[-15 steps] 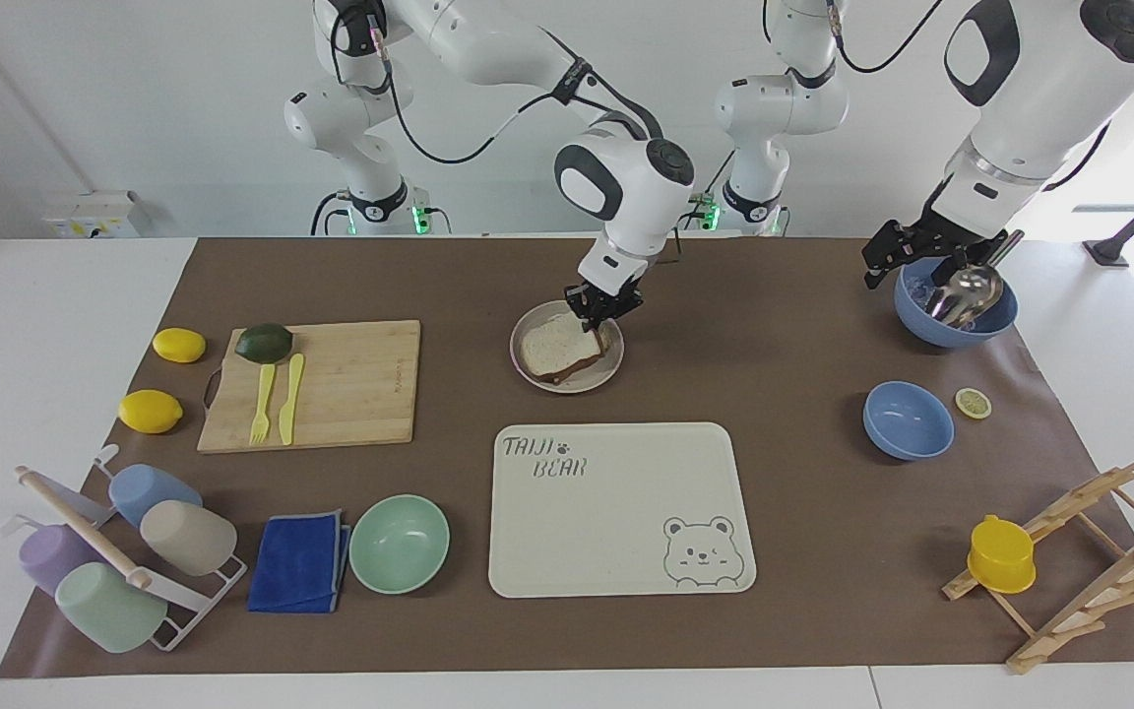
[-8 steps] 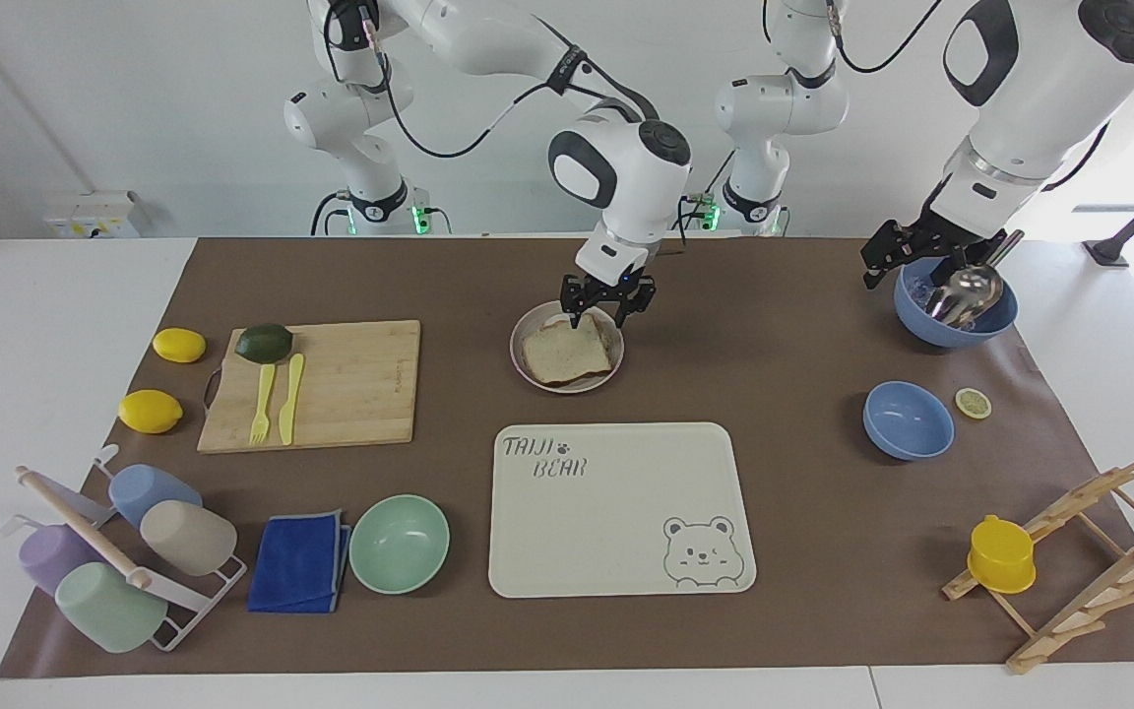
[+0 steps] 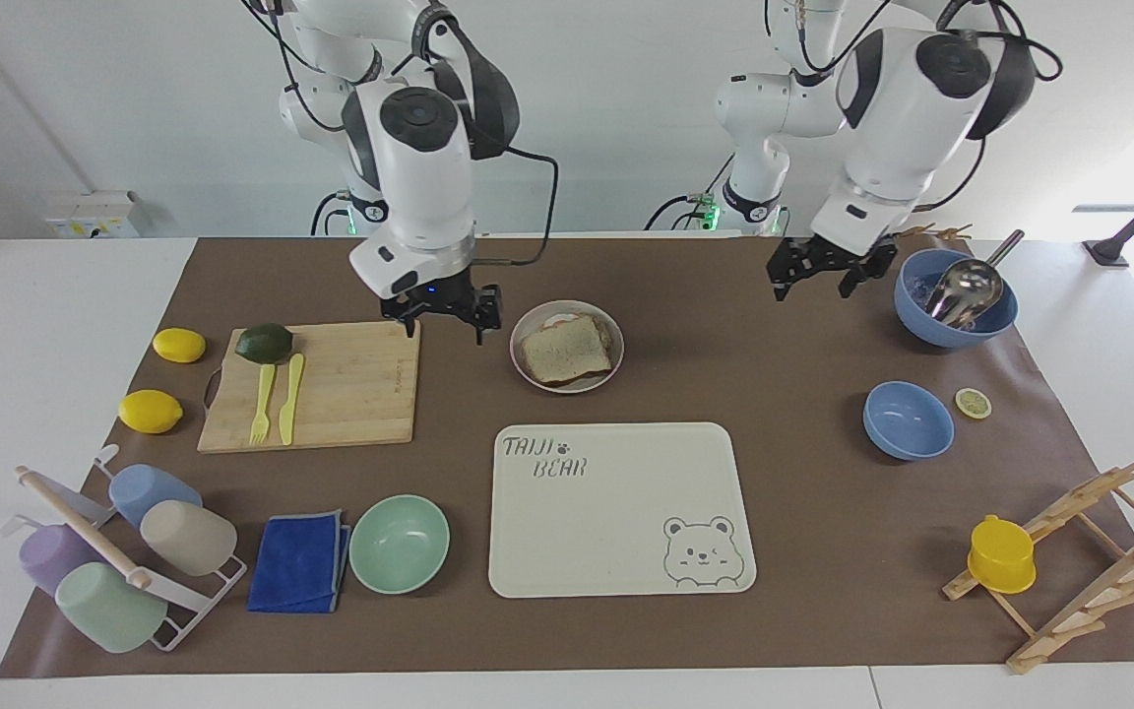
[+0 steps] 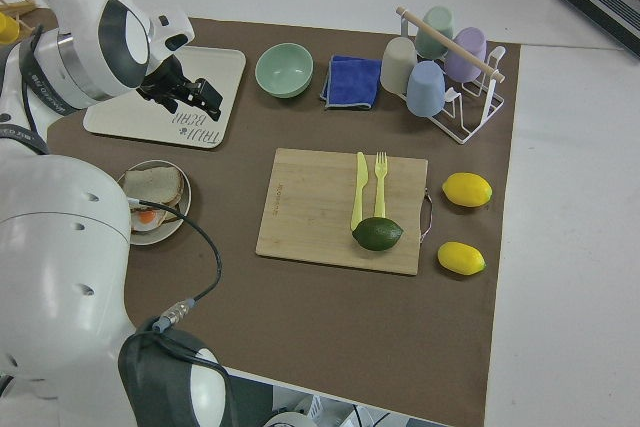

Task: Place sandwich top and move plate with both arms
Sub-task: 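Retract the right gripper while the left gripper reaches toward the plate, then grasp the rim of the white plate with the left gripper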

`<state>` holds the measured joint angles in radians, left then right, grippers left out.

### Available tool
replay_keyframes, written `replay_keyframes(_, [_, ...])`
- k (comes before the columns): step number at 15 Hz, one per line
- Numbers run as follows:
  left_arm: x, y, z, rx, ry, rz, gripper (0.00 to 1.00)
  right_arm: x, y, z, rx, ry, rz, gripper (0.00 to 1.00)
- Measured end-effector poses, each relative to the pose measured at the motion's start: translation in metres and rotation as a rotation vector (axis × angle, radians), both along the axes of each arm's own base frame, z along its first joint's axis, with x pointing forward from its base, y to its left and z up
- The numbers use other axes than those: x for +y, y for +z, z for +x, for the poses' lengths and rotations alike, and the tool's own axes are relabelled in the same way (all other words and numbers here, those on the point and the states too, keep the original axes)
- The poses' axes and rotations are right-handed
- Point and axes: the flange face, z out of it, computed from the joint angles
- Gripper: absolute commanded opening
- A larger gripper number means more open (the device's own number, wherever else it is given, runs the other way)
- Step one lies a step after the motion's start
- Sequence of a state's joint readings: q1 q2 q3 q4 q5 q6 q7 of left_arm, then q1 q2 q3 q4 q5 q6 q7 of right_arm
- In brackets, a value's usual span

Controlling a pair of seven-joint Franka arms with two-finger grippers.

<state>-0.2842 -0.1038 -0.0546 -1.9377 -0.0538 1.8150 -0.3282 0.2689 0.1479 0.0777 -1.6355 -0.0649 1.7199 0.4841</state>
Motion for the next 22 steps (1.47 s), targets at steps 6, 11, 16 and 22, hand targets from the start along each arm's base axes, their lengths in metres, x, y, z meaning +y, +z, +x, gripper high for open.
replay_keyframes(6, [-0.073, -0.092, -0.038, 0.05, 0.016, -0.14, 1.0, -0.128, 0.075, -0.012, 0.068, 0.063, 0.047, 1.0])
replay_keyframes(11, [-0.102, -0.154, -0.05, 0.033, 0.02, -0.16, 1.0, -0.172, 0.084, -0.02, 0.125, 0.119, 0.052, 1.0])
replay_keyframes(16, [-0.116, -0.187, -0.076, 0.054, 0.052, -0.203, 0.88, -0.195, 0.081, -0.02, 0.135, 0.121, 0.059, 1.0])
replay_keyframes(22, [-0.134, -0.225, -0.088, 0.123, 0.102, -0.23, 0.61, -0.209, 0.081, -0.021, 0.139, 0.143, 0.065, 1.0])
